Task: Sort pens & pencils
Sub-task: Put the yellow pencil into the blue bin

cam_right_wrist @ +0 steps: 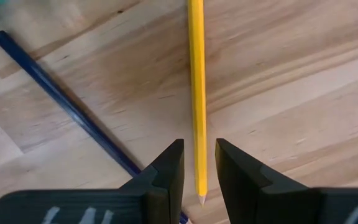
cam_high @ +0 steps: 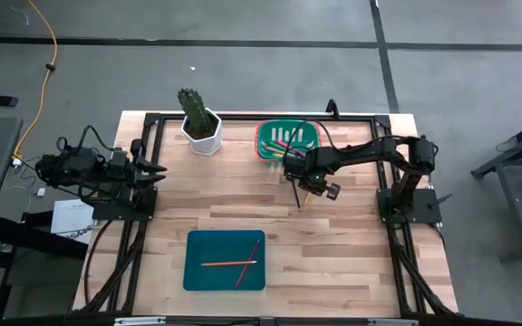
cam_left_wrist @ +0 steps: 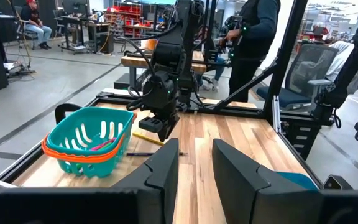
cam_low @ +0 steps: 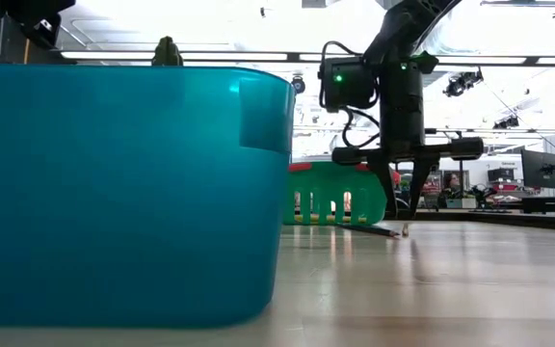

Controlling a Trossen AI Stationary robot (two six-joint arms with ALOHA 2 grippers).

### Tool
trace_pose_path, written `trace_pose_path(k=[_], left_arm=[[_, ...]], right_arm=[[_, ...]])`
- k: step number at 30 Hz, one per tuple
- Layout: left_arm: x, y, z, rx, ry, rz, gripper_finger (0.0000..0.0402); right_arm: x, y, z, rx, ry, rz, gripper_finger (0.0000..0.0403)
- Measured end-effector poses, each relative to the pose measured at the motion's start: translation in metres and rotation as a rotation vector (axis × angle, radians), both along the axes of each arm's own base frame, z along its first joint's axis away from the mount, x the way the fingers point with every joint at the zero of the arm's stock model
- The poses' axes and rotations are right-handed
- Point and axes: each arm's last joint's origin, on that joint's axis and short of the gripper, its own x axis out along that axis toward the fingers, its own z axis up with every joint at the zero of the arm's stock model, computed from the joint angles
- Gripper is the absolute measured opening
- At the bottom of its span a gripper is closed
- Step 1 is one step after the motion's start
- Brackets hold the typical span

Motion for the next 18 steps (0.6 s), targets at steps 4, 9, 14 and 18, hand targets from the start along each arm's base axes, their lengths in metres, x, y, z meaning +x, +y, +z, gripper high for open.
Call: trace_pose_path(k=[4, 9, 14, 18], left_arm=[[0.000, 0.000, 0.000, 0.000, 0.001, 0.000, 0.0085], [0.000, 0.000, 0.000, 0.001, 0.003, 0.000, 0.0085], [0.000, 0.000, 0.000, 0.001, 0.003, 0.001, 0.0085], [0.000, 0.000, 0.000, 0.001, 0.004, 0.002, 0.0085]], right_arm=[[0.001, 0.000, -0.001, 0.001, -0.018, -0.001, 0.0083], [0.000, 0.002, -0.001, -0.026, -0.003, -0.005, 0.0083], [-0.005, 0.003, -0.009, 0.023, 0.010, -0.005, 0.0083], [-0.003, 0.006, -0.013, 0.020, -0.028, -0.011, 0.0083]])
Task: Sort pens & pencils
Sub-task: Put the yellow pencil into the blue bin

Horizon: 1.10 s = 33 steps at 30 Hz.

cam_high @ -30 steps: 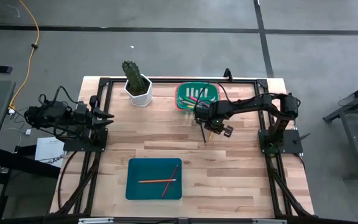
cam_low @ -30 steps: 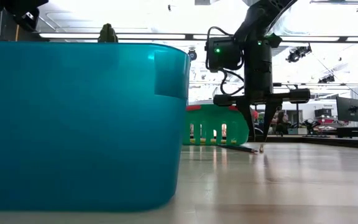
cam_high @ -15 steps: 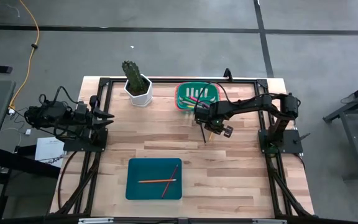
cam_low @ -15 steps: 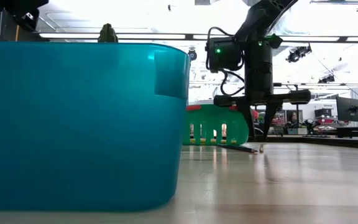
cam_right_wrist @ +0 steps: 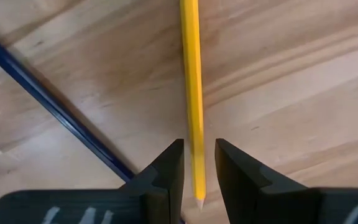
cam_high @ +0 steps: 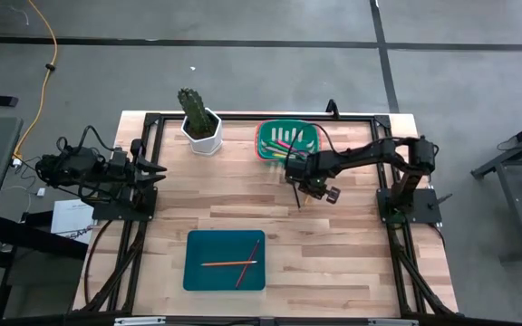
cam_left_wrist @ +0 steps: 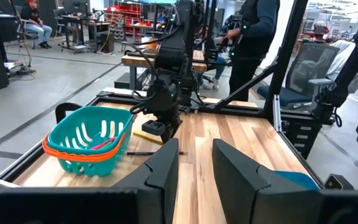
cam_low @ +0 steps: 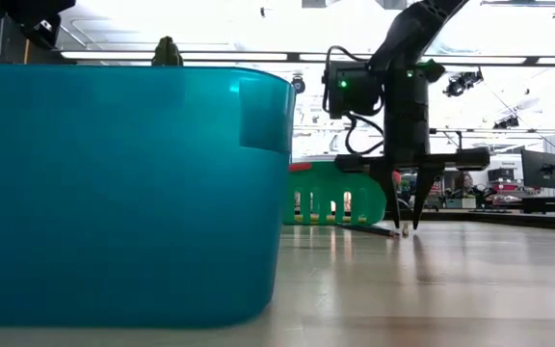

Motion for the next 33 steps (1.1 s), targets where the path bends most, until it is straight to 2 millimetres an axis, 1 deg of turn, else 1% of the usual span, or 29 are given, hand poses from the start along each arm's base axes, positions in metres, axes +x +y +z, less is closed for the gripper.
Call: trace_pose_path(k=[11, 26, 29, 33], left_arm=[[-0.0002, 0.0008, -0.0004, 0.007, 0.005, 0.028, 0.0085], [-0.0002, 0.0008, -0.0004, 0.007, 0.004, 0.027, 0.0085], [-0.0002, 0.0008, -0.0004, 0.007, 0.004, 0.027, 0.0085], [-0.0002, 0.0008, -0.0004, 0.007, 0.004, 0.027, 0.0085]], right_arm=[[-0.0005, 0.0011, -0.0006, -0.011, 0.006, -0.014, 0.0083], [-0.0046, 0.0021, -0.0037, 0.021, 0.029, -0.016, 0.0082], [-0.0046, 0.0021, -0.0037, 0.022, 0.028, -0.013, 0.0076], [-0.0045, 0.0022, -0.0036, 0.024, 0.026, 0.003, 0.0054]])
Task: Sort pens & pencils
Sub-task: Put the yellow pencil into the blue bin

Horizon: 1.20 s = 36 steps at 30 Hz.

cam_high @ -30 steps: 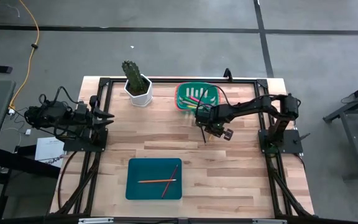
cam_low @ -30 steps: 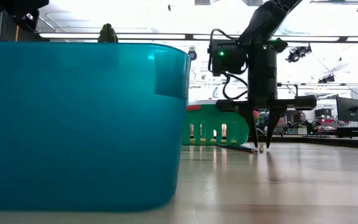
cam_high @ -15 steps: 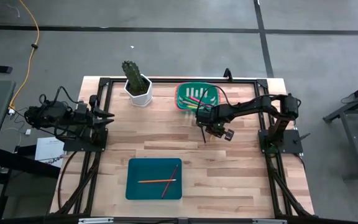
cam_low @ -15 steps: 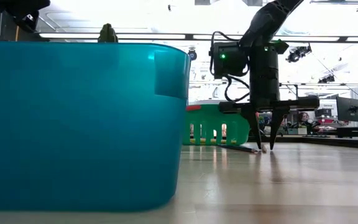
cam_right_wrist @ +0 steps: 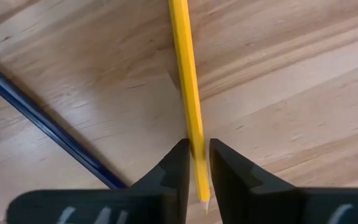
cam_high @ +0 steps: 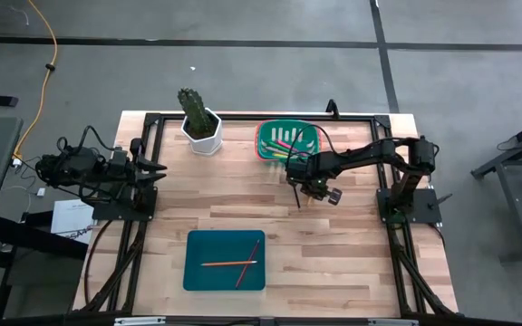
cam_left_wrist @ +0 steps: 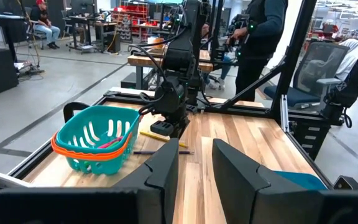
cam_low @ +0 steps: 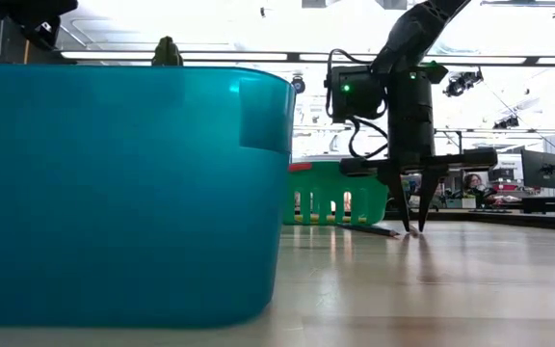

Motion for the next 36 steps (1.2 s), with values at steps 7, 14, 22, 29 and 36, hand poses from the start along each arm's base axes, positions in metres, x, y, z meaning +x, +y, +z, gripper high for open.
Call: trace_pose_path(k=[7, 14, 22, 29, 36], left_arm=[[0.0000, 0.0000, 0.0000, 0.000, 0.000, -0.001, 0.0085], [0.0000, 0.0000, 0.0000, 0.000, 0.000, -0.001, 0.0085], [0.0000, -0.0001, 0.0000, -0.001, 0.000, -0.002, 0.0085], [0.0000, -0.0001, 0.0000, -0.001, 0.000, -0.002, 0.0085], [0.0000, -0.0001, 0.0000, -0.001, 0.000, -0.002, 0.0085]], right_arm=[[0.0011, -0.0002, -0.0001, -0.002, -0.011, 0.003, 0.0035], [0.0015, 0.0001, 0.0000, 0.009, -0.016, 0.003, 0.0035], [0.0027, -0.0001, 0.0000, 0.007, -0.030, 0.014, 0.0034], [0.0033, -0.0001, 0.0000, 0.006, -0.036, 0.023, 0.0034], [0.0052, 0.0014, 0.0002, 0.018, -0.057, 0.043, 0.0034]])
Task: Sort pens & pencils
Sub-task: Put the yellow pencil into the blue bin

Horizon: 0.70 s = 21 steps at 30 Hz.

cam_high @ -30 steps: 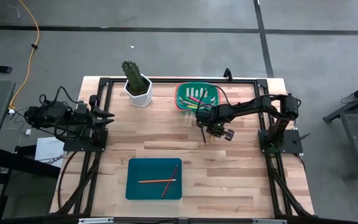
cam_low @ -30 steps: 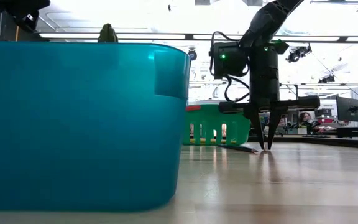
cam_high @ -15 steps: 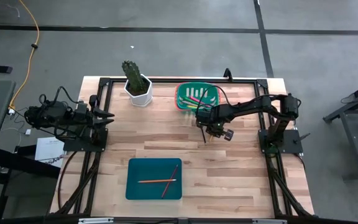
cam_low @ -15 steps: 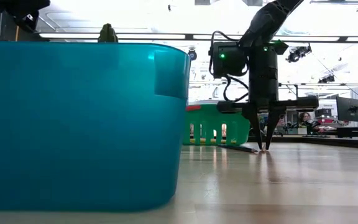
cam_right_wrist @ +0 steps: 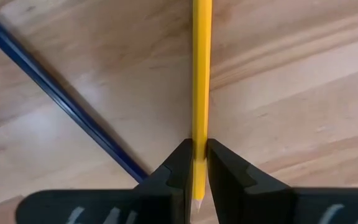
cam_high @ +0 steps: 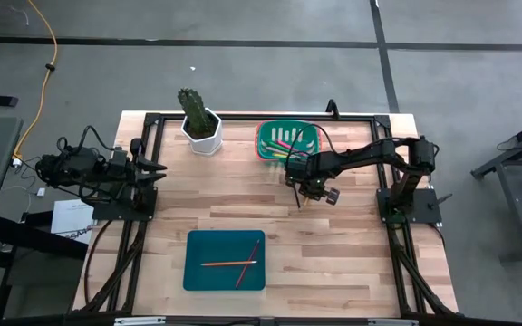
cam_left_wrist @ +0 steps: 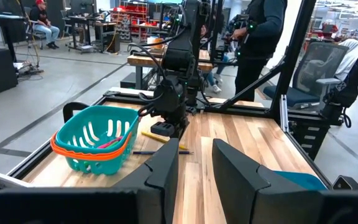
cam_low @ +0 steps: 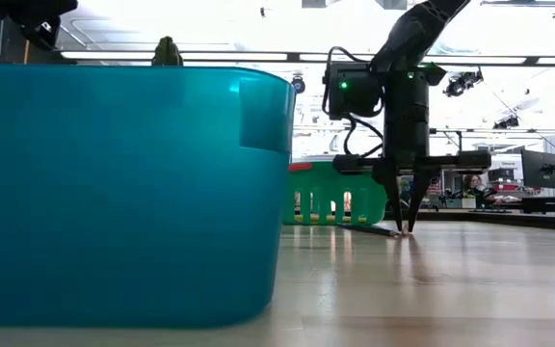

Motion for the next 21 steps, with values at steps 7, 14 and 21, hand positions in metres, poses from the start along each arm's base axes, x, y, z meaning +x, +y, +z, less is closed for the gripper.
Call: trace_pose_path(k=[7, 14, 21], left_arm=[[0.000, 0.000, 0.000, 0.006, 0.001, 0.000, 0.0085], [0.000, 0.000, 0.000, 0.022, 0.004, -0.001, 0.0085], [0.000, 0.000, 0.000, 0.022, 0.003, -0.002, 0.0085]], right_arm=[[0.001, 0.008, 0.000, 0.005, 0.001, 0.018, 0.0034], [0.003, 0.013, 0.000, 0.003, -0.013, 0.031, 0.0034], [0.006, 0.012, 0.001, -0.002, -0.041, 0.034, 0.0034]])
